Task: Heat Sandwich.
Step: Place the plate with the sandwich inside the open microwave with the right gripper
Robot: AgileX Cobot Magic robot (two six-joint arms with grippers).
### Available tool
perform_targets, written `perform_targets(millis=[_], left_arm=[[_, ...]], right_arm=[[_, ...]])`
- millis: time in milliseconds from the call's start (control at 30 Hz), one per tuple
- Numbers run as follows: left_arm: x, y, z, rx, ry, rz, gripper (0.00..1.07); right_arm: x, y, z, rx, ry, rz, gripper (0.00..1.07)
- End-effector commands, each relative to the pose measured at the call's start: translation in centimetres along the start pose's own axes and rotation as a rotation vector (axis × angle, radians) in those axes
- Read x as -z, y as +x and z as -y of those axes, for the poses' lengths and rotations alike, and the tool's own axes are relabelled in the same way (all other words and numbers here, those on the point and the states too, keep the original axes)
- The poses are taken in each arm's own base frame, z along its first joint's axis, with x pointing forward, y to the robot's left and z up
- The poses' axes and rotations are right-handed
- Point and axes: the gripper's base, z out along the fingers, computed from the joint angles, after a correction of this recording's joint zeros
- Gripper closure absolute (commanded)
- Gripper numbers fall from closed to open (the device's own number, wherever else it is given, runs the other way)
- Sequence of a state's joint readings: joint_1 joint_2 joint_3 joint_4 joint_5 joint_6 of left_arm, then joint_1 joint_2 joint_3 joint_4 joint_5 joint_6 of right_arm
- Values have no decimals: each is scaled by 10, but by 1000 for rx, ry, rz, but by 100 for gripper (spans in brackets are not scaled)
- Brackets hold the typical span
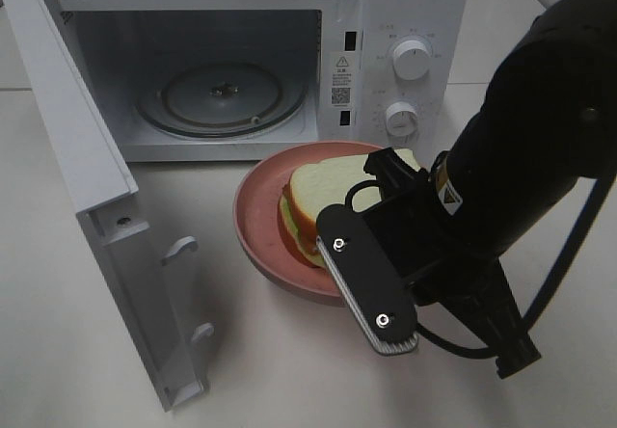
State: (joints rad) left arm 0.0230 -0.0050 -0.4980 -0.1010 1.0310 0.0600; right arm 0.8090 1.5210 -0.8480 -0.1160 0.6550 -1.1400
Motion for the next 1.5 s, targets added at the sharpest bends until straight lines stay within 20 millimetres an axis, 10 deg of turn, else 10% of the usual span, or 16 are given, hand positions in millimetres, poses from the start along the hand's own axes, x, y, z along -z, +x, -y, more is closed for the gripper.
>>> perform_targets(millis=[33,1500], left_arm=[[3,2,1,-5,9,25,5],[3,2,1,-5,9,25,5]], right_arm=[[2,-1,3,40,33,28,107],[-19,-7,80,257,147,41,107]])
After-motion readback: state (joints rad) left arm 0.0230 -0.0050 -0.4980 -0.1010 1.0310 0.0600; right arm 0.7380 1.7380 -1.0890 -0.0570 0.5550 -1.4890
